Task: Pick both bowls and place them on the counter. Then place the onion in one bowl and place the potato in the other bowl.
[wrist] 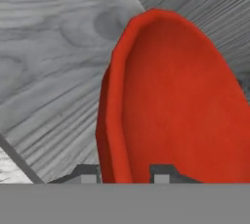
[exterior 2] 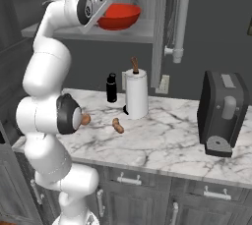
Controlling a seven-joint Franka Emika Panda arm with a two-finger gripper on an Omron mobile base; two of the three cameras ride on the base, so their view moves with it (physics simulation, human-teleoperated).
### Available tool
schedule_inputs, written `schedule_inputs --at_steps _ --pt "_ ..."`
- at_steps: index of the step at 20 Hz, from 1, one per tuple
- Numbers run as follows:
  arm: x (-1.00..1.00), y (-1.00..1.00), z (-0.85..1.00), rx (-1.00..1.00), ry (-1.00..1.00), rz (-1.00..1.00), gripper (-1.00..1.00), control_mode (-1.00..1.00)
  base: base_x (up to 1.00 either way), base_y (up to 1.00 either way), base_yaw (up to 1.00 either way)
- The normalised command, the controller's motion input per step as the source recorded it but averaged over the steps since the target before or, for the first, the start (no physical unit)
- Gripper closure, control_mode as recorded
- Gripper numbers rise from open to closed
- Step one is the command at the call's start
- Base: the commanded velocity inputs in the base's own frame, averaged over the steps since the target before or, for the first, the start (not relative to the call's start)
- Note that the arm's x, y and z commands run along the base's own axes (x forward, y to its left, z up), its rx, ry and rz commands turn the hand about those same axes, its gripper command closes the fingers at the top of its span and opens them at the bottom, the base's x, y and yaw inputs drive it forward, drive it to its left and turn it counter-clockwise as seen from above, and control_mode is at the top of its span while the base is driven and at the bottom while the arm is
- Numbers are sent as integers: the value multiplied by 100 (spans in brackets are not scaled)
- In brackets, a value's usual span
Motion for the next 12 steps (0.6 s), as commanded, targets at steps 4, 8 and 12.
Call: schedule_inputs --at_steps 4,8,12 --pt "-100 13 -3 0 -12 0 100 -100 0 0 0" --pt "-100 13 -17 0 -13 0 100 -100 0 0 0" --pt "-100 5 -24 0 -12 0 100 -100 0 0 0"
